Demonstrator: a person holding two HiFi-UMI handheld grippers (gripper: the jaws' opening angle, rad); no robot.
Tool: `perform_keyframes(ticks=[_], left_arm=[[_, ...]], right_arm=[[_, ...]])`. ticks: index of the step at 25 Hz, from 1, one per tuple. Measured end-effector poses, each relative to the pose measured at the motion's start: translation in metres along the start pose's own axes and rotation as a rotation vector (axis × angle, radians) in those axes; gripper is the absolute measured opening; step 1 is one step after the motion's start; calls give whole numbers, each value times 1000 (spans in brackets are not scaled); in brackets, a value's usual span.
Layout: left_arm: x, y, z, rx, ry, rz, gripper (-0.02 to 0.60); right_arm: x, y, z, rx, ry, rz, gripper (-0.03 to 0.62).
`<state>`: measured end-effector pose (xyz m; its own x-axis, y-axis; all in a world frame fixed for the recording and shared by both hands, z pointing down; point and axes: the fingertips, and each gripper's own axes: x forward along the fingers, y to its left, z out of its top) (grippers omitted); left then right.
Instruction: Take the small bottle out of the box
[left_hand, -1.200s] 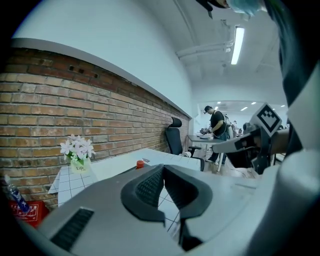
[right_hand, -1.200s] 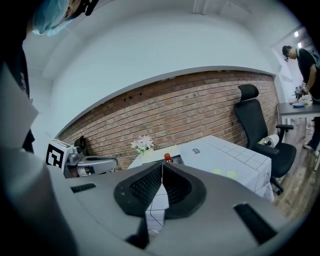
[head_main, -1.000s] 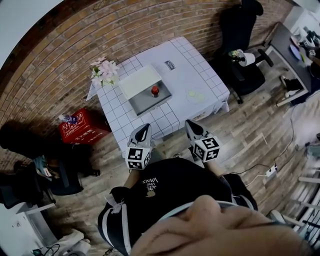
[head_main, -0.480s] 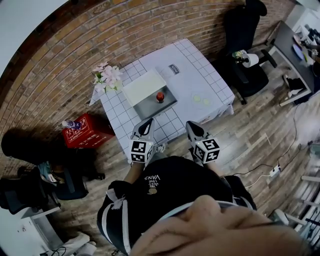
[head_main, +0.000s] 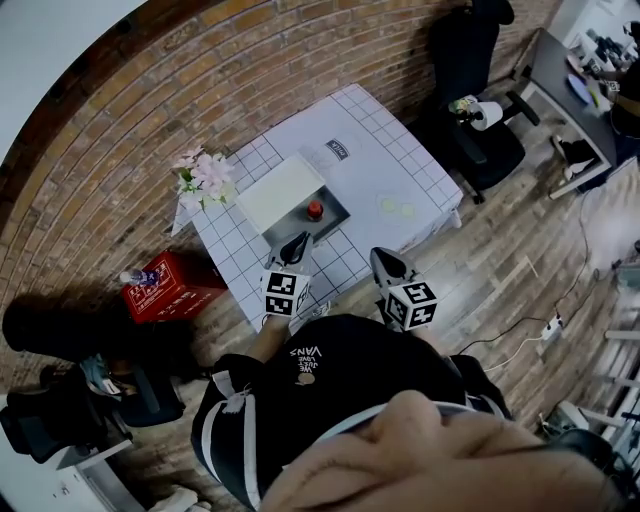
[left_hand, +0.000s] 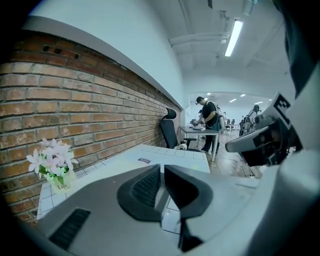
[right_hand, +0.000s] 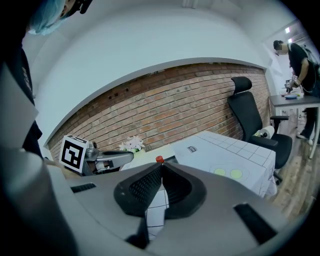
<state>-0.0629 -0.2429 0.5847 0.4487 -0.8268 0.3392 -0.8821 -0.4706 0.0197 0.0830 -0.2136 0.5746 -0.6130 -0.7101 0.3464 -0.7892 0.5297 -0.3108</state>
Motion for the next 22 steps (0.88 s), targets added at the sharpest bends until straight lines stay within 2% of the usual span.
perform_keyframes(ticks=[5, 11, 17, 22], left_arm=[[17, 11, -5, -8, 42, -16, 20], [38, 24, -15, -40, 92, -34, 103], [63, 33, -34, -74, 177, -49, 217], [89, 40, -50, -96, 229, -53, 255]], right_arm=[[7, -8, 2, 16, -5, -34, 3], [9, -17, 0, 21, 7, -77, 3], [9, -26, 0, 35, 10, -122, 3], [8, -35, -2, 44, 22, -161, 3]])
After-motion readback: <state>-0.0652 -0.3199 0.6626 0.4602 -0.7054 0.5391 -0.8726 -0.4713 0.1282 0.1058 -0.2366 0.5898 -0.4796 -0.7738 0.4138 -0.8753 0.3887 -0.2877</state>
